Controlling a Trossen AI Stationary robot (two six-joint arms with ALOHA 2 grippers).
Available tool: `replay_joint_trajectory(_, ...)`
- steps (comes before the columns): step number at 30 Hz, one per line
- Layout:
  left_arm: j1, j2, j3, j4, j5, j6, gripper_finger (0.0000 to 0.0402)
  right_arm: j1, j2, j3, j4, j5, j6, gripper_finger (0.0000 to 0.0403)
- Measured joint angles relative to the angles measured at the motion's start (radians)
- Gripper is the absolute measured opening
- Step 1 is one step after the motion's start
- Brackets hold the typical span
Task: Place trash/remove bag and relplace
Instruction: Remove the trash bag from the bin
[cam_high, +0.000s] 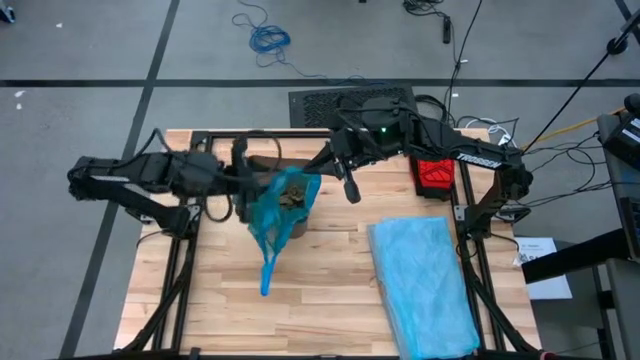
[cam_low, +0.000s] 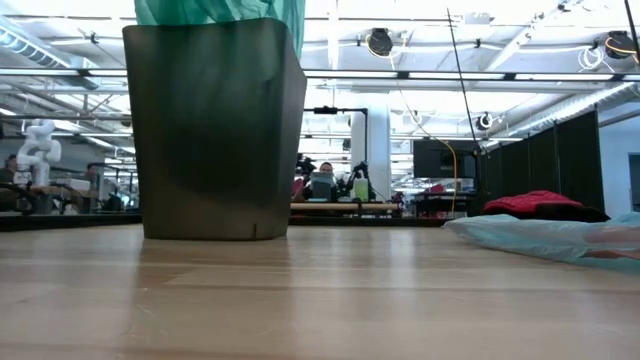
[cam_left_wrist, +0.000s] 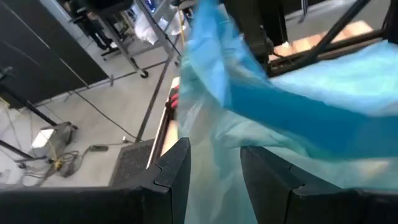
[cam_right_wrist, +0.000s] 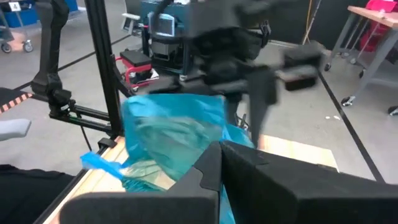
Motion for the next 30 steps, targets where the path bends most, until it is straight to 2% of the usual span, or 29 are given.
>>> replay_joint_trajectory(8, 0.212, 0.040, -0.058, 0.171, 0.401, 0.003, 0.0138, 0.018, 0.000, 0.000, -0.007, -0.010, -0.019, 0.0000)
replay_joint_trajectory(12, 0.258, 0.097, -0.075, 0.240, 0.624, 0.002, 0.0138, 0.018, 0.000, 0.000, -0.010, -0.020, -0.019, 0.0000)
replay_joint_trajectory(14, 0.267, 0.122, -0.076, 0.261, 0.701, 0.002, 0.0138, 0.018, 0.000, 0.000, -0.010, -0.020, -0.019, 0.0000)
replay_joint_trajectory(18, 0.268, 0.175, -0.076, 0.278, 0.716, 0.008, 0.0137, 0.018, 0.000, 0.000, -0.013, -0.021, -0.019, 0.0000)
replay_joint_trajectory(21, 0.269, 0.200, -0.076, 0.308, 0.651, 0.002, 0.0128, 0.018, 0.000, 0.000, -0.013, -0.020, -0.019, 0.0000)
replay_joint_trajectory(24, 0.269, 0.211, -0.076, 0.325, 0.618, 0.005, 0.0090, 0.018, 0.000, 0.000, -0.013, -0.020, -0.019, 0.0000)
replay_joint_trajectory(27, 0.269, 0.212, -0.076, 0.324, 0.615, 0.032, 0.0023, 0.018, 0.000, 0.000, -0.013, -0.016, -0.019, 0.0000)
replay_joint_trajectory(30, 0.269, 0.212, -0.076, 0.316, 0.606, 0.039, 0.0005, 0.018, -0.004, -0.001, -0.013, 0.007, -0.025, 0.0000)
